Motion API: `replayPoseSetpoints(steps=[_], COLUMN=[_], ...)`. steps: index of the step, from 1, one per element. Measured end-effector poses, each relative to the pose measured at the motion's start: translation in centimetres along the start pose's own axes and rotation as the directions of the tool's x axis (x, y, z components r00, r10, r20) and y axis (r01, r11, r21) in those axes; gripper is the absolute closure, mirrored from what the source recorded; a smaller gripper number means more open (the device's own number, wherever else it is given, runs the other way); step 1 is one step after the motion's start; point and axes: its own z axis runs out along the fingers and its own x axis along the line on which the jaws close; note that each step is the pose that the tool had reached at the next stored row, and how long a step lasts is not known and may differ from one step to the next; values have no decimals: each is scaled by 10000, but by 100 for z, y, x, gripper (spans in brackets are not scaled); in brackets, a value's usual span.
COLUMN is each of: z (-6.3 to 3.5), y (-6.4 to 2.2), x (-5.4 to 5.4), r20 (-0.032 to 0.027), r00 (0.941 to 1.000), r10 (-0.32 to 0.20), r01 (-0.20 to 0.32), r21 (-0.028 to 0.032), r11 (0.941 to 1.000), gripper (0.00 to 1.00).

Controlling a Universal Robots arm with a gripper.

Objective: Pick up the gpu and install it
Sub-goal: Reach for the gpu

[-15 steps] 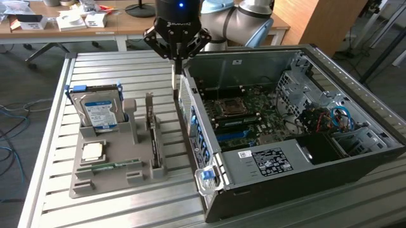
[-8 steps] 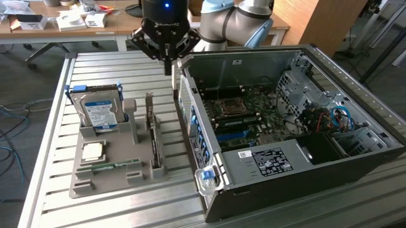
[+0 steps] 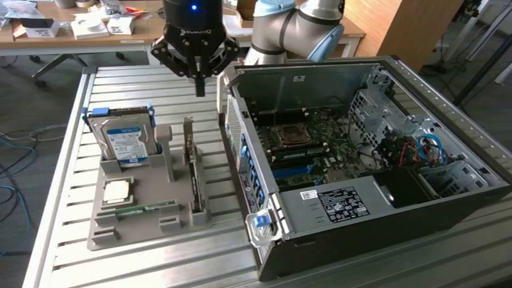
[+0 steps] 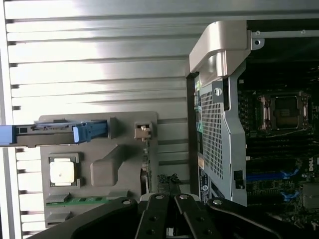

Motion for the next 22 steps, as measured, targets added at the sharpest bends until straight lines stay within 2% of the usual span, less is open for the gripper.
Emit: replayPoseSetpoints(steps=[11,18,22], z=[2,2,0], y=[-12,-13,-45], x=[162,166,171], r20=[-1,0,-1], r00=[10000,10000,10000], r10=[0,0,0], r01=[0,0,0], r21=[0,0,1], r11=[10000,10000,10000], gripper=[89,89,89])
